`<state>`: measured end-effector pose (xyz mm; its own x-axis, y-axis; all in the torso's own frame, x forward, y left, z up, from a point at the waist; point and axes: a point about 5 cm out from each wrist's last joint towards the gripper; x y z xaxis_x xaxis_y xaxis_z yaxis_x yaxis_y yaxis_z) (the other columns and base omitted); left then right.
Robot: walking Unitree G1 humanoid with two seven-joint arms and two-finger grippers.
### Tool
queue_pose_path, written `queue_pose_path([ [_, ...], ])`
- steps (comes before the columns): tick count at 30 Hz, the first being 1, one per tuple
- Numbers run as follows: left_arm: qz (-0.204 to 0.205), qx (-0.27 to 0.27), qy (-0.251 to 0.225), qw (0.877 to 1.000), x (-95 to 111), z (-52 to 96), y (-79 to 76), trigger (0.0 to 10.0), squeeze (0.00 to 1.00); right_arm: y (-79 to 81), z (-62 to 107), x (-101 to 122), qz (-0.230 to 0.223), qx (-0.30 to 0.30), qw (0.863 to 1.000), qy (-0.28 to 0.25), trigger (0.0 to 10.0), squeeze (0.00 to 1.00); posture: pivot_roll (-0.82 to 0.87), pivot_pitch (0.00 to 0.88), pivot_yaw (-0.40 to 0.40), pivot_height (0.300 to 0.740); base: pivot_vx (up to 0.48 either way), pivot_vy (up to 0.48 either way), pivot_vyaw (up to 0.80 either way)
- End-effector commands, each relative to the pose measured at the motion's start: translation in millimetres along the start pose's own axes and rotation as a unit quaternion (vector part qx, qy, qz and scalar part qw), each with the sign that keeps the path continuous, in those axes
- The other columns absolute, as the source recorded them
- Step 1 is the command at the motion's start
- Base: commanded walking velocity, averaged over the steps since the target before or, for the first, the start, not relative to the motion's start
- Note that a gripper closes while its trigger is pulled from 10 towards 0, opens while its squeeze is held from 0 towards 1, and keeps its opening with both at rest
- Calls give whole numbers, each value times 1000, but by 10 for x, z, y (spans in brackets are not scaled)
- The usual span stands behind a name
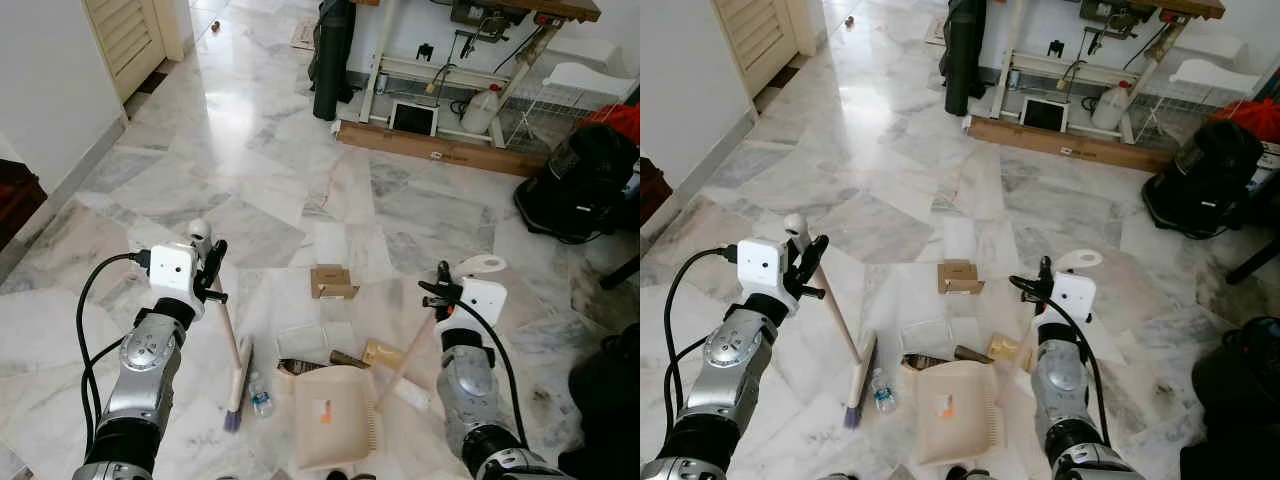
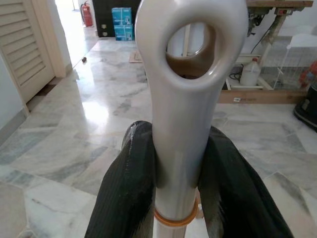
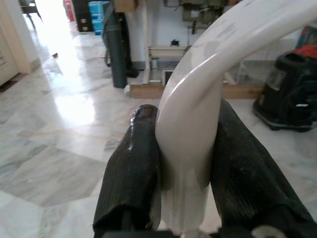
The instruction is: Sweep floor
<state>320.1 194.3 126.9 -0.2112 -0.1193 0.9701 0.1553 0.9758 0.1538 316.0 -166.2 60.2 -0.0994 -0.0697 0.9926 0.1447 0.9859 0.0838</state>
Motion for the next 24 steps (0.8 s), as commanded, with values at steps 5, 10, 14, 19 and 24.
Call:
queue_pose_path([
  [5,-8,0,-19,1000,105,-15,28,10000,0,-46,82,-107,3,-11,1000,22,10000,0,227,199,-118,740,0,0,0],
  [10,-13,3,-24,1000,139,-4,63,10000,0,-37,108,-133,4,-10,1000,26,10000,0,249,209,-118,740,0,0,0],
  [14,-17,6,-25,1000,149,22,87,10000,0,-23,127,-160,4,-11,999,34,10000,0,260,213,-116,740,0,0,0],
  [19,-26,8,-30,999,191,30,129,10000,0,-20,117,-134,6,-20,1000,23,10000,0,275,218,-114,740,0,0,0],
  [24,-30,7,-32,999,213,36,144,10000,0,1,65,-75,16,-12,1000,10,10000,0,277,222,-110,740,0,0,0],
])
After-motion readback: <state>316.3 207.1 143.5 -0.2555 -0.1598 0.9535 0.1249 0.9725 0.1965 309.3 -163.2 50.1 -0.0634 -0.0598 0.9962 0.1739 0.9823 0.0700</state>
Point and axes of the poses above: a point about 5 cm out from each wrist's last joint towards the gripper, its own z axis pointing back from the gripper into the wrist, its own x axis along the axis of the wrist's last joint, y = z × x, and after that the axes turned 1 degree about -z, right-handed
